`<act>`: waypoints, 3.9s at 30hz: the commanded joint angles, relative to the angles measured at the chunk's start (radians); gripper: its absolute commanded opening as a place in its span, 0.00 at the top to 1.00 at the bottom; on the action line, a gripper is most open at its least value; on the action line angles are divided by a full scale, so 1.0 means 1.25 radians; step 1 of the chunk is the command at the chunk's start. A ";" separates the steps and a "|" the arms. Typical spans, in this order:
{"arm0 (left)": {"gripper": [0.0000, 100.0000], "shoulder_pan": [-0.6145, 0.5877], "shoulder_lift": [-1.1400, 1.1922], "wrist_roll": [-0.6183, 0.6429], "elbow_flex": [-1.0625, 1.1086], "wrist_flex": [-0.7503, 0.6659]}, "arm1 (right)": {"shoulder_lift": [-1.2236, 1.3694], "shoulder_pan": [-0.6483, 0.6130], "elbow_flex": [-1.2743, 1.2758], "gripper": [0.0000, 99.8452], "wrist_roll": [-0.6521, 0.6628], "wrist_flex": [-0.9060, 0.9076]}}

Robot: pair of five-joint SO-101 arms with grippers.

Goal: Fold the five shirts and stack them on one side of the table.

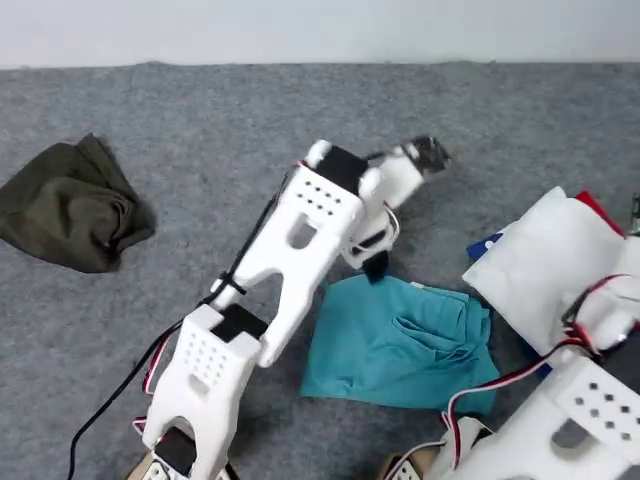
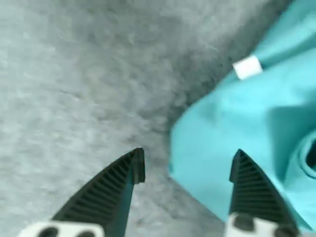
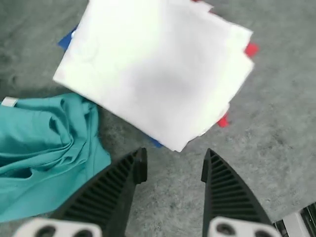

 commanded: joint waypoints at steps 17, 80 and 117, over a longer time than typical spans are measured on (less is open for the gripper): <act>0.72 0.266 0.012 0.083 -0.017 -0.103 | -0.008 -0.013 0.110 0.80 0.010 -0.058; 0.72 -0.070 0.005 0.075 -0.208 0.015 | 0.471 -0.381 0.567 0.98 0.059 -0.613; 0.72 -0.106 0.005 0.077 -0.208 0.015 | 0.231 -0.042 0.204 0.99 -0.001 -0.565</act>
